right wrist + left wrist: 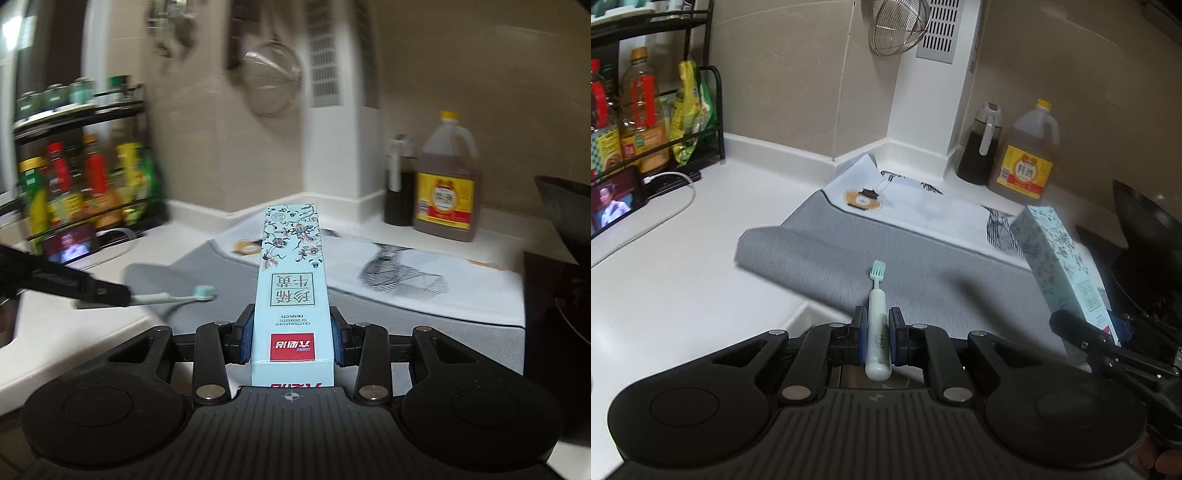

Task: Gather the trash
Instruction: 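Carry the toothbrush and toothpaste box down over the bin with both grippers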

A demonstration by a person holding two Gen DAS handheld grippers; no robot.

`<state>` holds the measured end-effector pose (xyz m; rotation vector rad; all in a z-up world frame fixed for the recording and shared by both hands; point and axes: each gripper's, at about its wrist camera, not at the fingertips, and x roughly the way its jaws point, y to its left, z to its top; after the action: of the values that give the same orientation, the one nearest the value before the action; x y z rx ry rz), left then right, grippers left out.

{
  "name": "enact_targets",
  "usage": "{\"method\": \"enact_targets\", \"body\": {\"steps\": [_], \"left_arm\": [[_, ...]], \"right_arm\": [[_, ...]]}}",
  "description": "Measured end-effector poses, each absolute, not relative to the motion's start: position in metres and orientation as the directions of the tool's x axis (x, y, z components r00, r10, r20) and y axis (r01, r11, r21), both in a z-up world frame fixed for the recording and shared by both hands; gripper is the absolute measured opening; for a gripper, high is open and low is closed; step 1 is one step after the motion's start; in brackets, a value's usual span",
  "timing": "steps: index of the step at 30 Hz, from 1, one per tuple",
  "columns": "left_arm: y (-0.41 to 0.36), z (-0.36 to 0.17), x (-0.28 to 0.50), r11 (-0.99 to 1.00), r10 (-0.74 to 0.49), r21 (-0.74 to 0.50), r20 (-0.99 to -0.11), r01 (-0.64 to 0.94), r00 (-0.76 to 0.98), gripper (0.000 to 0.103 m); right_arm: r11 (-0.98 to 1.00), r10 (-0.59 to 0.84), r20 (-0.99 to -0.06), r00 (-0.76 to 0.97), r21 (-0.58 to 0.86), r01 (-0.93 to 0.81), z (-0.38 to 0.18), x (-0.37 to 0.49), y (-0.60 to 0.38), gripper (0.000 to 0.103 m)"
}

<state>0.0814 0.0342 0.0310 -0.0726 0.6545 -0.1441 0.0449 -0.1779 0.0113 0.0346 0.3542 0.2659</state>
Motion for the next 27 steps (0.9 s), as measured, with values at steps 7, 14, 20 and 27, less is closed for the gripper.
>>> {"method": "enact_targets", "body": {"steps": [7,14,20,27], "left_arm": [[0.052,0.028,0.017,0.991,-0.132,-0.097,-0.592,0.092,0.795,0.013],[0.066,0.012,-0.034,0.995,-0.098,-0.078,-0.622,0.063,0.777,0.012],[0.073,-0.001,-0.058,0.995,-0.085,-0.09,-0.644,0.035,0.76,0.012],[0.072,-0.017,-0.068,0.995,-0.085,-0.097,-0.67,0.026,0.737,0.012]], "right_arm": [[0.908,0.407,-0.414,0.815,0.083,-0.411,-0.001,-0.012,-0.152,0.042],[0.867,0.473,-0.455,0.754,0.087,-0.491,-0.017,-0.051,-0.134,0.042],[0.868,0.456,-0.508,0.73,0.071,-0.492,-0.035,-0.054,-0.133,0.042],[0.878,0.423,-0.558,0.714,0.06,-0.474,-0.052,-0.053,-0.134,0.042]]}}
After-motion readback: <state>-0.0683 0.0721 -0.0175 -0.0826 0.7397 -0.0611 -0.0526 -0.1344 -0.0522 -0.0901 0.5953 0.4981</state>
